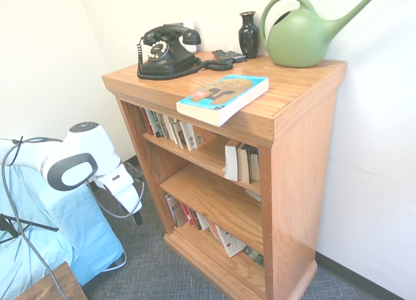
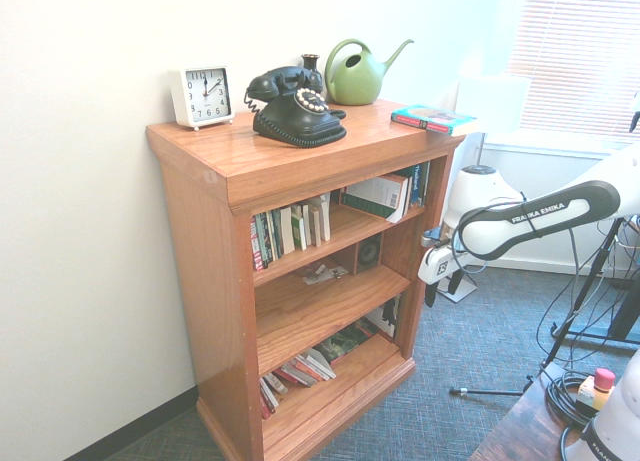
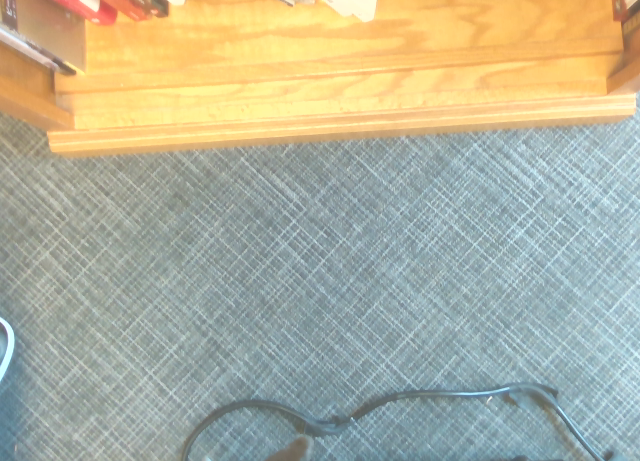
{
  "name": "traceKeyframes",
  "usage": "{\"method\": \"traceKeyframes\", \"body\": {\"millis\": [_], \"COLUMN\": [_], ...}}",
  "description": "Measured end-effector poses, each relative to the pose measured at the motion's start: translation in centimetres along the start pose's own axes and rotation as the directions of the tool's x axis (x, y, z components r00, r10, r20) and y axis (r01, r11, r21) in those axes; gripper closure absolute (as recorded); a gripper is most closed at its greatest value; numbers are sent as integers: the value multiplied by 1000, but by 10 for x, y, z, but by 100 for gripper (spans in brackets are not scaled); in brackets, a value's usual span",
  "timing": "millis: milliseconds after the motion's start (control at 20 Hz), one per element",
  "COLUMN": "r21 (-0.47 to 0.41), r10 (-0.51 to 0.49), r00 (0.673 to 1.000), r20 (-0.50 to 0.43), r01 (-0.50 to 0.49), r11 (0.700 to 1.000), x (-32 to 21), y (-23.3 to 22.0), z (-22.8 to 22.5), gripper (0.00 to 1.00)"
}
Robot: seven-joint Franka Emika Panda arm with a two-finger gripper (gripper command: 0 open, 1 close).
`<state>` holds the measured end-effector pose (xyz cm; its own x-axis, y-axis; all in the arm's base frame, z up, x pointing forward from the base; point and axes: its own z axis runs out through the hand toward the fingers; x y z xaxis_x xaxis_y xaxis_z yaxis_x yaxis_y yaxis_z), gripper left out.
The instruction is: Organize the shelf
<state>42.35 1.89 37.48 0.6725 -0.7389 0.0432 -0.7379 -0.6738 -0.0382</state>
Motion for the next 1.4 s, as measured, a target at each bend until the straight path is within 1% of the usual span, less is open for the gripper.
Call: {"method": "traceKeyframes", "body": {"millis": [150, 250, 350, 500, 700, 800, 900, 1000, 1100, 1250, 1400], "r21": [-15, -55, -118, -212, -338, -400, -465, -533, -599, -667, -707], "r10": [-1, 4, 13, -5, -66, -107, -159, -223, -290, -359, -408], "r00": [1000, 998, 988, 959, 895, 854, 811, 768, 728, 686, 649], "r20": [-9, -67, -154, -284, -442, -509, -563, -601, -621, -633, -642], "r01": [1, -7, -32, -57, -98, -125, -152, -177, -203, -248, -296], "r11": [1000, 998, 993, 976, 936, 908, 872, 827, 775, 703, 643], "x": [3, 15, 34, 60, 81, 90, 93, 93, 94, 97, 107], "y": [3, 11, 22, 38, 47, 47, 45, 39, 32, 21, 16], "z": [0, -3, -20, -62, -124, -148, -165, -178, -187, -203, -219], "gripper": [0, 0, 0, 0, 0, 0, 0, 0, 0, 0, 0]}}
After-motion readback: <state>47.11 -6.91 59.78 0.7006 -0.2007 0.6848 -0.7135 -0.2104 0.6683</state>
